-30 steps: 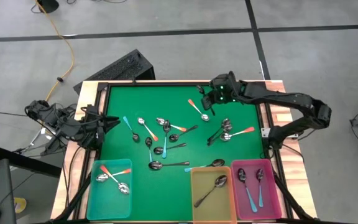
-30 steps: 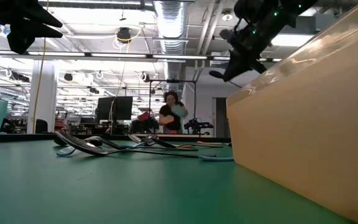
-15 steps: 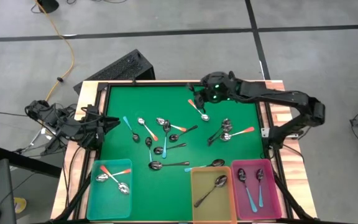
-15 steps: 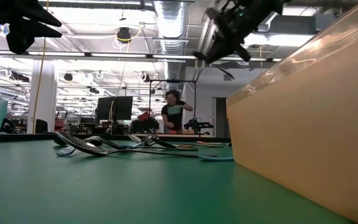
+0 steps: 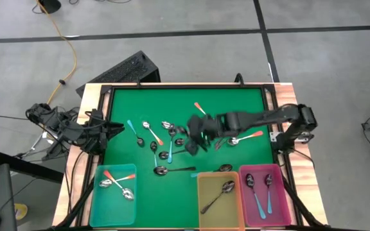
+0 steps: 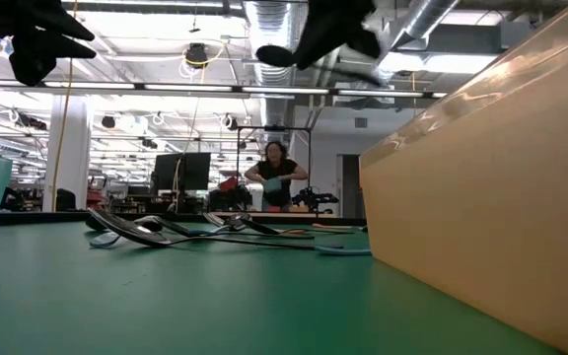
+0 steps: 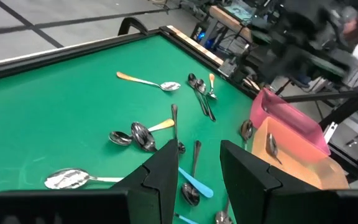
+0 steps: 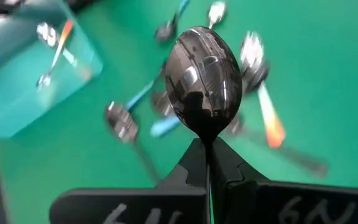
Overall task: Sort silverware by color (type)
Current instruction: Put the black spoon into the orange bin
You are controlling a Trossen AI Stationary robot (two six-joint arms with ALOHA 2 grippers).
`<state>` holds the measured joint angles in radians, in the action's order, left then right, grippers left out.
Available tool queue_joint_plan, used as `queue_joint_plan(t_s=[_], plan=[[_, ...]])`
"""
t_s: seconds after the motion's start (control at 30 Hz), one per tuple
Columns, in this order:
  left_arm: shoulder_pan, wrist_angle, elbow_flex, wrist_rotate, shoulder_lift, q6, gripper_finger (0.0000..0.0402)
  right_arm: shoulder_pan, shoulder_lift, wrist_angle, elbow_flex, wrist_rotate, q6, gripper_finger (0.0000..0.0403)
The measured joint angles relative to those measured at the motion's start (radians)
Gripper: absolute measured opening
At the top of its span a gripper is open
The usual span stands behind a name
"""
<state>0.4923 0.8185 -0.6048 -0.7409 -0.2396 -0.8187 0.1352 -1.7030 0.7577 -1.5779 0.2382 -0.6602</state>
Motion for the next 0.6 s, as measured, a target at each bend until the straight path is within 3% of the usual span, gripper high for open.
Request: queue_joint_plan(t_s=[0.33,0.6], plan=[[0.0,0.001,0.0,-0.008,0.0,0.011,0.0105,0.383,0.009,0.247,-0.005,0.215,-0.696,0.0007],[0.0,-0.001,0.0,-0.024,-0.002,0.011,0.0105,0.52,-0.08,0.253,-0.007,0.238,-0.996,0.0007]])
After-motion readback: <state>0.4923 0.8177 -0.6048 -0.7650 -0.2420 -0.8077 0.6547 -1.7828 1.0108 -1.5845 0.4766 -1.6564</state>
